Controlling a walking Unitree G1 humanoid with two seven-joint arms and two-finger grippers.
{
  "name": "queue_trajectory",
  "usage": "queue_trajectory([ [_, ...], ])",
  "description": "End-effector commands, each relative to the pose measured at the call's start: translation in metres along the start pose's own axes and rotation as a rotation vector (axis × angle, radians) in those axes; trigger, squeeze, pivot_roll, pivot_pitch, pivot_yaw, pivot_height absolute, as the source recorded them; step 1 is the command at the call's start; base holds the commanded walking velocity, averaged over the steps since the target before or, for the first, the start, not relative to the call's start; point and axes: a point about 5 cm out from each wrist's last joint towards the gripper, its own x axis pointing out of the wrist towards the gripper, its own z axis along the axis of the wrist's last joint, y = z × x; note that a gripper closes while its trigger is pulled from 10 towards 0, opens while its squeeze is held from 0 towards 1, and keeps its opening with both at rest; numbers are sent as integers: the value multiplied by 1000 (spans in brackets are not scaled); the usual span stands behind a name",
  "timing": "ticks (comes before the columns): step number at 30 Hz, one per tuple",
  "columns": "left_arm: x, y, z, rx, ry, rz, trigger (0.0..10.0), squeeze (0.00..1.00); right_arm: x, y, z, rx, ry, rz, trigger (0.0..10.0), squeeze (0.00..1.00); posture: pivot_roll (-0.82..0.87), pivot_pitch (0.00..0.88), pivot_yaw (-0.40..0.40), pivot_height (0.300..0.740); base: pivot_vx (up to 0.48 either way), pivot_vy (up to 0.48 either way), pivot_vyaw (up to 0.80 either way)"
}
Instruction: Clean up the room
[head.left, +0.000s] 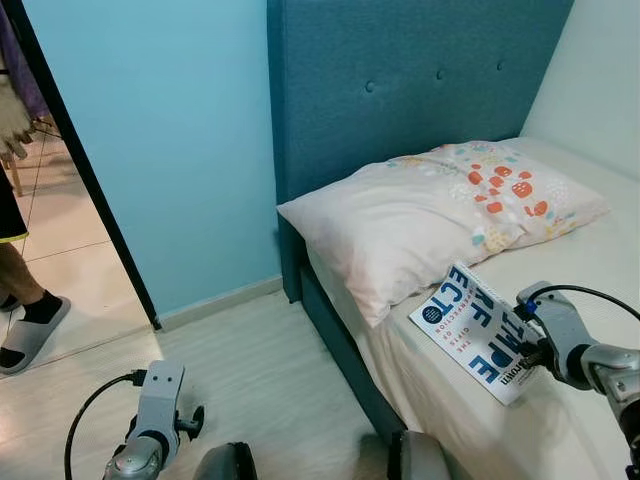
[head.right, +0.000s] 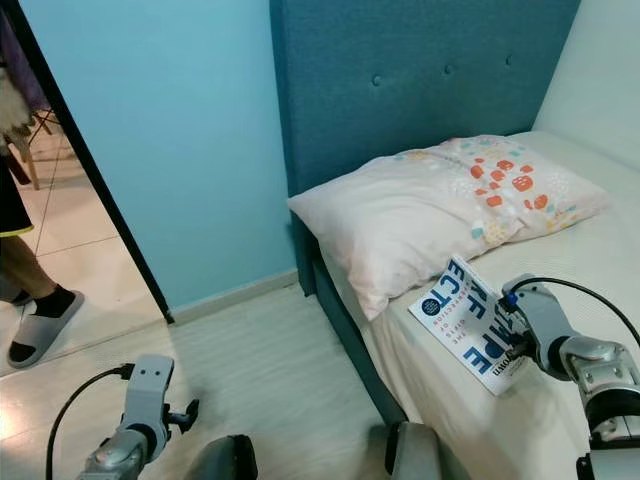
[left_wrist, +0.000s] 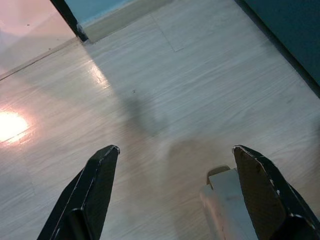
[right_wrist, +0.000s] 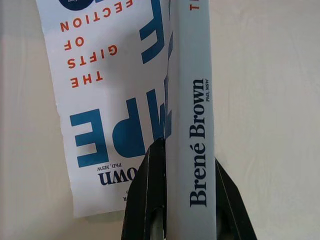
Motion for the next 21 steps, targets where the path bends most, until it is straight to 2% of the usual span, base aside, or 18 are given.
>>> queue_trajectory([
  [1, -2, 3, -2, 15, -1, -2, 10000, 0, 1, 1, -8, 27, 20, -8, 10000, 0, 3, 78, -28, 515, 0, 0, 0],
  [4, -1, 2, -2, 16, 0, -4, 10000, 0, 0, 2, -11, 38, 28, 2, 10000, 24, -1, 79, -29, 515, 0, 0, 0],
  [6, -1, 2, -2, 16, 0, -6, 10000, 0, 0, 2, -13, 43, 32, 6, 10000, 184, -2, 80, -30, 515, 0, 0, 0],
  [7, -1, 1, -2, 17, 1, -8, 10000, 0, 0, 2, -13, 46, 31, 5, 10000, 792, -3, 79, -30, 515, 0, 0, 0],
  [8, -1, 1, -2, 17, 1, -8, 10000, 0, 0, 2, -13, 46, 31, 5, 10000, 792, -3, 79, -30, 515, 0, 0, 0],
  [9, -1, 0, -2, 17, 1, -8, 10000, 0, 0, 1, -13, 51, 29, 3, 10000, 961, -4, 78, -31, 515, 0, 0, 0],
  [10, -1, 0, -2, 17, 1, -10, 10000, 0, 0, 1, -13, 54, 29, -2, 10000, 1000, -3, 77, -32, 515, 0, 0, 0],
  [16, -1, -2, -2, 15, 0, -12, 10000, 0, -1, -3, -12, 54, 29, -26, 10000, 1000, -4, 75, -34, 515, 0, 0, 0],
  [18, -1, -3, -2, 14, 2, -13, 10000, 0, -3, -7, -11, 48, 31, -47, 10000, 965, -5, 73, -36, 515, 0, 0, 0],
  [20, -1, -4, -3, 12, 3, -12, 10000, 0, -5, -10, -9, 51, 29, -58, 10000, 855, -7, 69, -40, 515, 0, 0, 0],
  [21, -1, -4, -3, 12, 3, -12, 10000, 0, -5, -10, -9, 51, 29, -58, 10000, 855, -7, 69, -40, 515, 0, 0, 0],
])
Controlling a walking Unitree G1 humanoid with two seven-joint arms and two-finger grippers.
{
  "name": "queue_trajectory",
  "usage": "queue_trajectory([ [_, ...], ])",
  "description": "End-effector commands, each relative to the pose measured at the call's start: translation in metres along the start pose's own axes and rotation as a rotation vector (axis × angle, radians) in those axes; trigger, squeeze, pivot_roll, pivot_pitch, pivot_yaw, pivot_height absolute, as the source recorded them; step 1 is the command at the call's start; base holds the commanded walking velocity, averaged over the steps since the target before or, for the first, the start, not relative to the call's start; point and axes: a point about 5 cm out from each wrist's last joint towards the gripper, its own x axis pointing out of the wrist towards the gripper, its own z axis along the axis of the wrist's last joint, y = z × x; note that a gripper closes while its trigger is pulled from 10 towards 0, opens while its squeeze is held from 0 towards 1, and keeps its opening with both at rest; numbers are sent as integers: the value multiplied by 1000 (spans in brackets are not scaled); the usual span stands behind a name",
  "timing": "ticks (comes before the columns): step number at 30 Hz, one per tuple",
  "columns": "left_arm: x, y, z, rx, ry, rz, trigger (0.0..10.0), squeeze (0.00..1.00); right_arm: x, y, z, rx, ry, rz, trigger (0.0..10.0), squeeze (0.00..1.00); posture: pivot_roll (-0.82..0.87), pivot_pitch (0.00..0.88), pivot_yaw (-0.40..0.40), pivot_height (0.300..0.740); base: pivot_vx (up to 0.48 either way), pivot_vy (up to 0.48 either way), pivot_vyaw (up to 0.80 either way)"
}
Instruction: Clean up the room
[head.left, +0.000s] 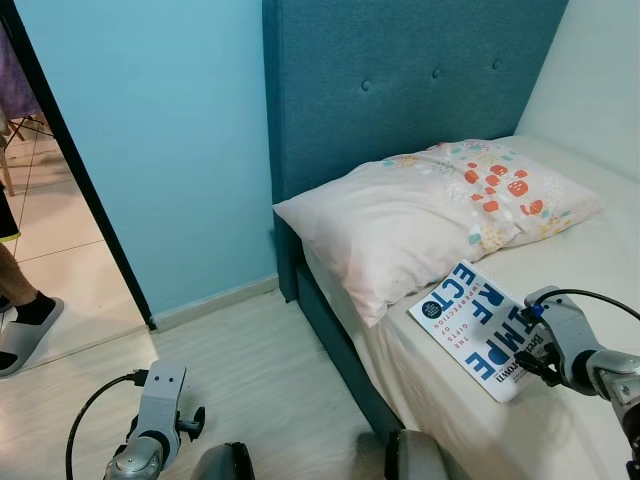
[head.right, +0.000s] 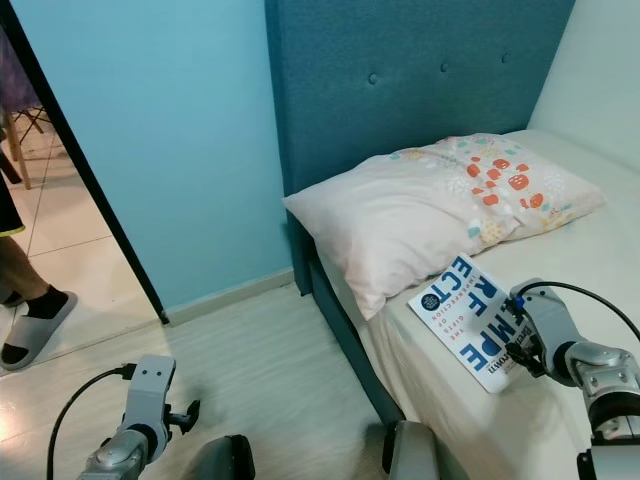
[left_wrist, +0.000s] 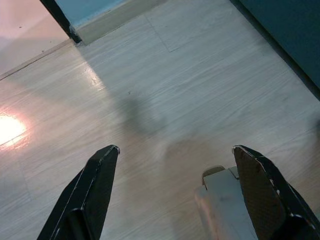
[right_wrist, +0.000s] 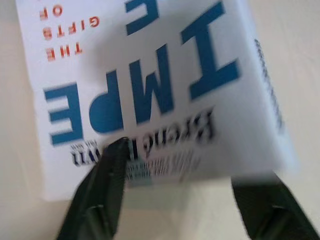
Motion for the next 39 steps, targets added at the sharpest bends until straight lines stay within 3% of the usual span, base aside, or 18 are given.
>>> queue_trajectory([
  [1, -1, -2, -2, 4, 2, -6, 10000, 0, -2, -5, 2, 4, 1, -15, 10000, 855, -7, 69, -40, 515, 0, 0, 0],
  [2, -1, -3, -3, 4, 3, -6, 10000, 0, -3, -6, 2, 0, 3, -22, 10000, 745, -7, 68, -41, 515, 0, 0, 0],
  [3, -1, -3, -3, 4, 3, -6, 10000, 0, -3, -6, 2, 0, 3, -22, 10000, 745, -7, 68, -41, 515, 0, 0, 0],
  [4, -1, -3, -3, 3, 3, -6, 10000, 0, -4, -9, 3, -3, 4, -35, 10000, 271, -9, 65, -41, 515, 0, 0, 0],
  [5, -1, -4, -3, 2, 3, -8, 10000, 0, -6, -12, 3, -9, 6, -51, 10000, 0, -10, 64, -42, 515, 0, 0, 0],
  [17, 0, -10, -2, -6, 4, -17, 10000, 0, -14, -28, 9, -45, 10, -109, 10000, 0, -25, 40, -53, 515, 0, 0, 0],
  [20, 1, -11, -1, -10, 4, -17, 10000, 0, -15, -30, 13, -31, -12, -117, 10000, 0, -26, 33, -54, 515, 0, 0, 0],
  [24, 2, -12, -1, -22, 19, 1, 10000, 0, -12, -24, 28, 43, -129, -66, 10000, 0, -24, 18, -55, 515, 0, 0, 0],
  [27, 5, -7, 2, -53, 47, 56, 10000, 0, -4, 1, 64, 278, -415, 100, 10000, 0, -15, 0, -54, 515, 0, 0, 0],
  [28, 6, -5, 4, -61, 47, 68, 10000, 0, -3, 15, 75, 325, -507, 162, 10000, 0, -12, 0, -47, 520, 0, 0, 0],
  [31, 7, -2, 8, -73, 44, 83, 10000, 0, -3, 45, 92, 401, -646, 259, 10000, 0, -15, 0, -40, 535, 0, 0, 0],
  [32, 7, -2, 8, -73, 44, 83, 10000, 0, -3, 45, 92, 401, -646, 259, 10000, 0, -15, 0, -40, 535, 0, 0, 0],
  [34, 8, 0, 11, -79, 39, 86, 10000, 0, -4, 67, 98, 432, -707, 298, 10000, 0, -17, 0, -38, 545, 0, 0, 0],
  [35, 8, 0, 11, -79, 39, 86, 10000, 0, -4, 67, 98, 432, -707, 298, 10000, 0, -17, 0, -38, 545, 0, 0, 0],
  [36, 9, 1, 15, -79, 26, 87, 10000, 0, -4, 85, 100, 486, -744, 304, 10000, 0, -20, 0, -36, 550, 0, 0, 0],
  [37, 9, 1, 15, -79, 26, 87, 10000, 0, -4, 85, 100, 486, -744, 304, 10000, 0, -20, 0, -36, 550, 0, 0, 0],
  [39, 11, 3, 22, -93, 4, 93, 10000, 0, -1, 113, 100, 584, -770, 308, 10000, 0, -24, 0, -30, 560, 0, 0, 0],
])
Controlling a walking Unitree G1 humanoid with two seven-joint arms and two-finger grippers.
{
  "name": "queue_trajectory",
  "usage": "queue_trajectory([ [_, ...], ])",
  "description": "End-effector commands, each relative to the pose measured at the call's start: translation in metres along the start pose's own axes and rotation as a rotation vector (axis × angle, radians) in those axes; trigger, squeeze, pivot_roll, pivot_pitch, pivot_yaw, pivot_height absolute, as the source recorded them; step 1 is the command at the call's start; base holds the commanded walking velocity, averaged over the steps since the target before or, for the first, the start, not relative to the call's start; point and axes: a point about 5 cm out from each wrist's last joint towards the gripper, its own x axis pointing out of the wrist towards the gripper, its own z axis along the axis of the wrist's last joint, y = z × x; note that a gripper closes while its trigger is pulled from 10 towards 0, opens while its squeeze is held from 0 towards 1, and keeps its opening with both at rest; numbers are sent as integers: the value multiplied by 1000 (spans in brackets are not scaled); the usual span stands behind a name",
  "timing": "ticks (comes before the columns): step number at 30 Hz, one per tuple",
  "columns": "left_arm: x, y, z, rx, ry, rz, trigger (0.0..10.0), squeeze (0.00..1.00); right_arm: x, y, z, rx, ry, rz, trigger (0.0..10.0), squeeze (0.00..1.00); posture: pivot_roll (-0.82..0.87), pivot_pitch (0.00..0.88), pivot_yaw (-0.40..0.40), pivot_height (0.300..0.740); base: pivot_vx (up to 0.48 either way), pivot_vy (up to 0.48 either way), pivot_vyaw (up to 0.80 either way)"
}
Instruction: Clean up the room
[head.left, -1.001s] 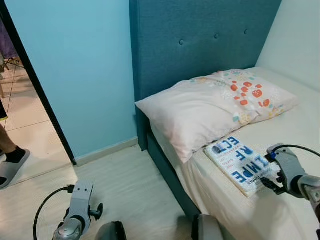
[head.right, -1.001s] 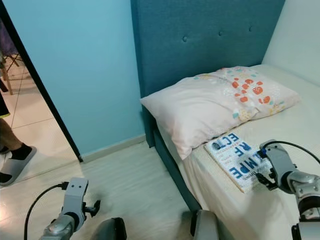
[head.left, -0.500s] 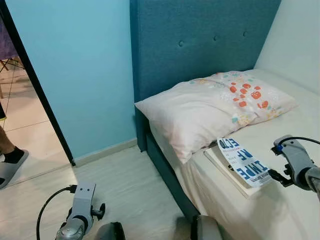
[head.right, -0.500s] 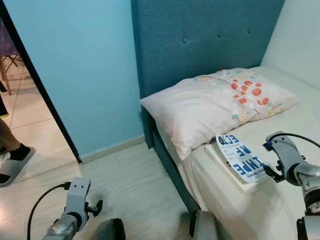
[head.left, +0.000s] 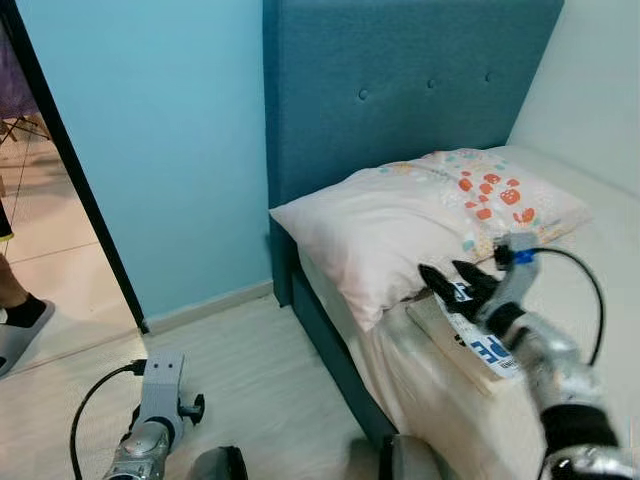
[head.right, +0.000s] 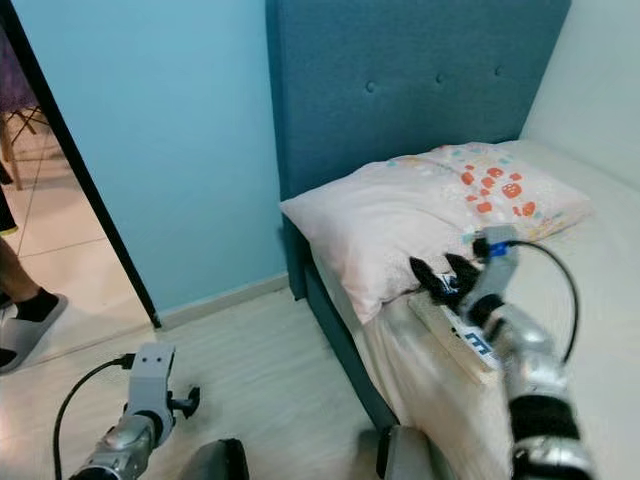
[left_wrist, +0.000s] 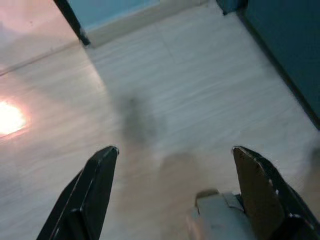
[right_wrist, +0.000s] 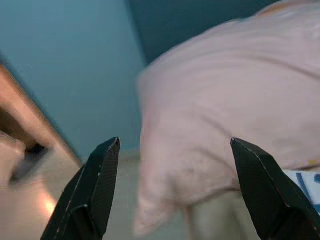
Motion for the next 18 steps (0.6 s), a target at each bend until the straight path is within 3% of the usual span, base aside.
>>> queue_trajectory([
  [1, 3, 3, 8, -18, -16, 10, 10000, 0, 2, 15, -12, 57, -21, -18, 10000, 0, -28, 0, -21, 565, 0, 0, 0],
  [5, 4, 0, 13, -13, -19, 4, 10000, 0, 1, 27, -27, 59, 33, 11, 10000, 0, -30, 0, -27, 575, 0, 0, 0],
  [11, 5, -1, 14, -16, -7, 9, 10000, 0, 3, 43, -38, 70, 77, 39, 10000, 0, -35, 0, -26, 590, -325, 0, 0],
  [15, 3, -8, 5, 1, 15, -14, 10000, 0, 5, 55, -46, 60, 120, 45, 10000, 0, -31, 0, -29, 605, -169, 0, 0],
  [18, 0, -11, -6, 20, 55, -26, 10000, 0, 2, 51, -57, 23, 173, 13, 10000, 0, -30, 0, -30, 615, 0, 0, 0],
])
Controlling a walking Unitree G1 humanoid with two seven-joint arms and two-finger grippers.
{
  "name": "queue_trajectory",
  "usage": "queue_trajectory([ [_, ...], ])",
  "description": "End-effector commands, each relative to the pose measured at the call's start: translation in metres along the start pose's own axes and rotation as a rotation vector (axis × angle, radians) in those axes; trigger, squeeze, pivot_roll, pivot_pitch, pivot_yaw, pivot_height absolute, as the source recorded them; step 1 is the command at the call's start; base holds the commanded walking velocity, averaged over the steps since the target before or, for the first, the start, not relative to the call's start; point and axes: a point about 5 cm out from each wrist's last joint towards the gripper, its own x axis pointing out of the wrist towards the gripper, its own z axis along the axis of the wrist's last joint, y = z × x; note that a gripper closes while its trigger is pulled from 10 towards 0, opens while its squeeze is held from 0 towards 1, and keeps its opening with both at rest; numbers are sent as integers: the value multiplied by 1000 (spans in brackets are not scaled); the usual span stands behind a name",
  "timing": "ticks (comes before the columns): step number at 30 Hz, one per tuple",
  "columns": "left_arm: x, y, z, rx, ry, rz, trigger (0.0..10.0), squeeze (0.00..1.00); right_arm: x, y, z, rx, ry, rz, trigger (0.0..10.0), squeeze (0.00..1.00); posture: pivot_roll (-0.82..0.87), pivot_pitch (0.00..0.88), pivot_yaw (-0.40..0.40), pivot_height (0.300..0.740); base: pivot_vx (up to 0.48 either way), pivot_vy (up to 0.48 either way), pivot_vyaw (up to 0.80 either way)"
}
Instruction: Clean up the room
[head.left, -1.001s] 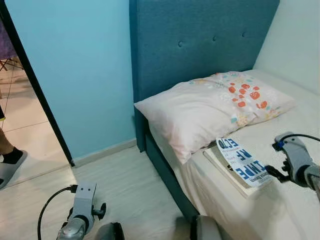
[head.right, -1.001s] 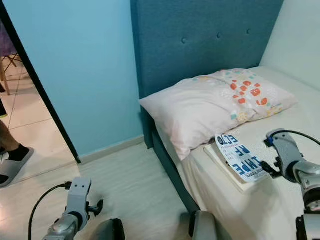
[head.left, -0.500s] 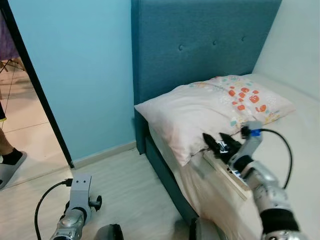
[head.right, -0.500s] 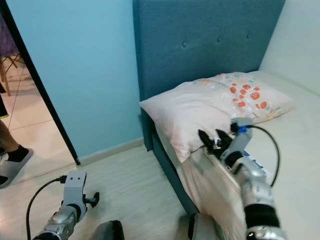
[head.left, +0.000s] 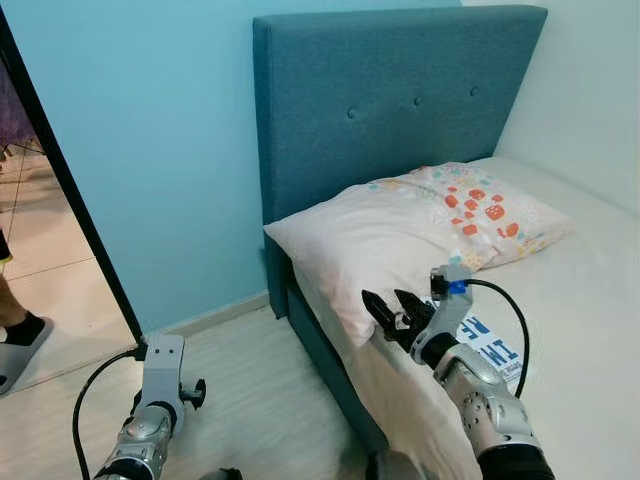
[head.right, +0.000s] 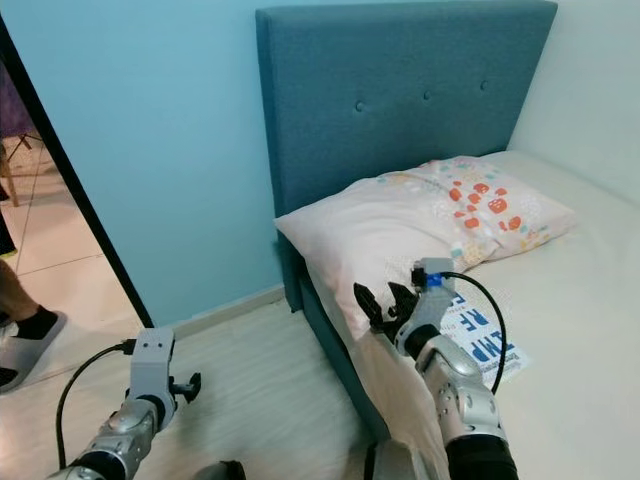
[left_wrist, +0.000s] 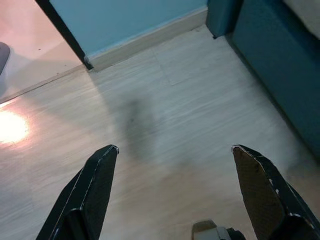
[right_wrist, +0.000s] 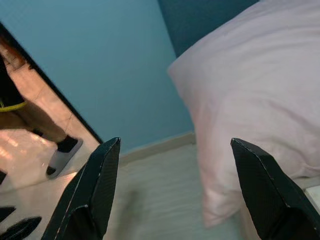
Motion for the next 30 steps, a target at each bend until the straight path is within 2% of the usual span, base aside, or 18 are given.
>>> queue_trajectory([
  [1, -6, -4, -20, 22, 77, -18, 10000, 0, -5, -7, -15, -30, 70, -51, 10000, 0, -30, 0, -30, 620, 0, 0, 0],
  [4, -8, -4, -26, 25, 99, -20, 10000, 0, -8, -11, -20, -32, 86, -69, 10000, 0, -31, 0, -28, 625, 0, 0, 0],
  [9, -19, -3, -58, 71, 232, -35, 10000, 0, -30, -39, -55, -66, 241, -195, 10000, 0, -36, 0, -24, 645, 0, 0, 0],
  [10, -19, -3, -58, 71, 232, -35, 10000, 0, -30, -39, -55, -66, 241, -195, 10000, 0, -36, 0, -24, 645, 0, 0, 0],
  [11, -26, -3, -72, 108, 293, -48, 10000, 0, -42, -50, -71, -79, 325, -251, 10000, 0, -32, 0, -27, 650, 0, 0, 0],
  [12, -26, -3, -72, 108, 293, -48, 10000, 0, -42, -50, -71, -79, 325, -251, 10000, 0, -32, 0, -27, 650, 0, 0, 0],
  [13, -33, -2, -87, 147, 356, -55, 10000, 0, -55, -59, -88, -63, 397, -302, 10000, 0, -34, 0, -26, 655, 0, 0, 0],
  [14, -33, -2, -87, 147, 356, -55, 10000, 0, -55, -59, -88, -63, 397, -302, 10000, 0, -34, 0, -26, 655, 0, 0, 0],
  [15, -41, 1, -101, 168, 416, -54, 10000, 0, -71, -67, -105, -40, 469, -355, 10000, 0, -34, 0, -26, 660, 0, 0, 0],
  [16, -41, 1, -101, 168, 416, -54, 10000, 0, -71, -67, -105, -40, 469, -355, 10000, 0, -34, 0, -26, 660, 0, 0, 0],
  [17, -49, 4, -114, 185, 464, -51, 10000, 0, -88, -71, -122, -9, 532, -399, 10000, 0, -36, 0, -28, 665, 0, 0, 0],
  [18, -49, 4, -114, 185, 464, -51, 10000, 0, -88, -71, -122, -9, 532, -399, 10000, 0, -36, 0, -28, 665, 0, 0, 0],
  [21, -58, 7, -126, 197, 508, -49, 10000, 0, -114, -71, -147, 62, 602, -452, 10000, 0, -33, 0, -34, 675, 0, 0, 0],
  [22, -58, 7, -126, 197, 508, -49, 10000, 0, -114, -71, -147, 62, 602, -452, 10000, 0, -33, 0, -34, 675, 0, 0, 0],
  [24, -63, 9, -133, 208, 530, -46, 10000, 0, -133, -64, -168, 134, 658, -480, 10000, 0, -23, 0, -42, 685, 0, 0, 0],
  [26, -63, 9, -133, 208, 530, -46, 10000, 0, -133, -64, -168, 134, 658, -480, 10000, 0, -23, 0, -42, 685, 0, 0, 0],
  [28, -65, 11, -136, 231, 552, -48, 10000, 0, -151, -56, -187, 206, 722, -511, 10000, 0, -22, 0, -48, 695, 0, 0, 0],
  [30, -65, 11, -136, 231, 552, -48, 10000, 0, -151, -56, -187, 206, 722, -511, 10000, 0, -22, 0, -48, 695, 0, 0, 0],
])
